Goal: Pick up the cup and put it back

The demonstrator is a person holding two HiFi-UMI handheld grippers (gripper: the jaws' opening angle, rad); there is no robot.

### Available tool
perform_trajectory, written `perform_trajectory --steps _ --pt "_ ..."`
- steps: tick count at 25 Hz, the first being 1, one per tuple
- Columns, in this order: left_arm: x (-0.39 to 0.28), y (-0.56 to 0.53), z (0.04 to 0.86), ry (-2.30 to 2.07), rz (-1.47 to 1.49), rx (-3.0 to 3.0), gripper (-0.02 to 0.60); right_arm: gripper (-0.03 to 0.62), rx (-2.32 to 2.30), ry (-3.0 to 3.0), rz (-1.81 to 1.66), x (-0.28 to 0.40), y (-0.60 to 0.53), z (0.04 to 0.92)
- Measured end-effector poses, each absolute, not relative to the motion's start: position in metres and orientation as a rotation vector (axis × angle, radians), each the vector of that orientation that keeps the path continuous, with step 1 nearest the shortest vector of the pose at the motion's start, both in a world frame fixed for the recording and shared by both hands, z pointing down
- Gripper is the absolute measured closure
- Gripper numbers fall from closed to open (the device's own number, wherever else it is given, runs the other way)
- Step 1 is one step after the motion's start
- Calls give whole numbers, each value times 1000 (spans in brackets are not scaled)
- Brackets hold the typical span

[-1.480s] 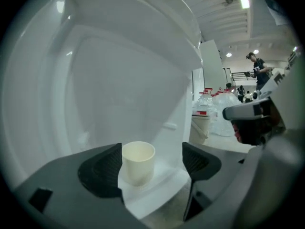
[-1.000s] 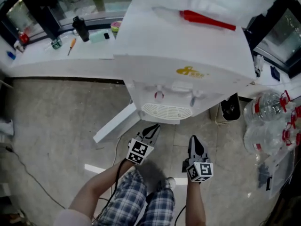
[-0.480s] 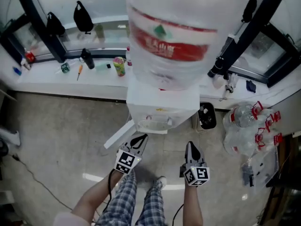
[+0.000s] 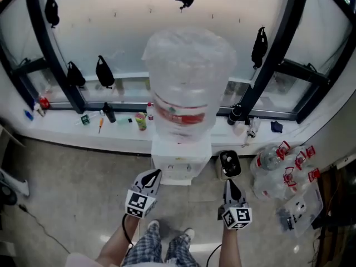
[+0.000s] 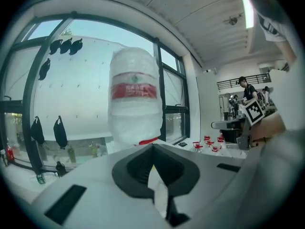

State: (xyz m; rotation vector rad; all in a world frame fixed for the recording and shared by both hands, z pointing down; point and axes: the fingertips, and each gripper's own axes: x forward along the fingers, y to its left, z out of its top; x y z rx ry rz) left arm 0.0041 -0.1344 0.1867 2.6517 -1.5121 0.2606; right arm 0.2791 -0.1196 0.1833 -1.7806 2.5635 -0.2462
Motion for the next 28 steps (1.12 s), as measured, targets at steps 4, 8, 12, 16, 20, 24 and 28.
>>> perform_trajectory --steps 4,8,12,16,20,24,28 --pt "2 -132 140 -1556 194 2670 557 577 -1771 2505 -215 284 -107 141" --pt "-2 -127 117 -1616 138 2660 557 577 -1760 2475 -184 287 -96 117" --pt "-4 -118 109 -1662 91 2626 557 577 -1741 2468 -182 291 -93 106" --pt "-5 -113 107 -1673 82 2617 557 577 -1753 2468 -130 293 -91 97" --pt "-1 -112 104 -1681 76 2628 557 577 -1759 2469 -104 296 -92 93" --pt "2 -113 104 -1687 74 2634 557 579 -1742 2484 -100 294 -94 94" --pt "2 -113 107 -1694 75 2616 557 579 -1734 2482 -110 297 -94 94"
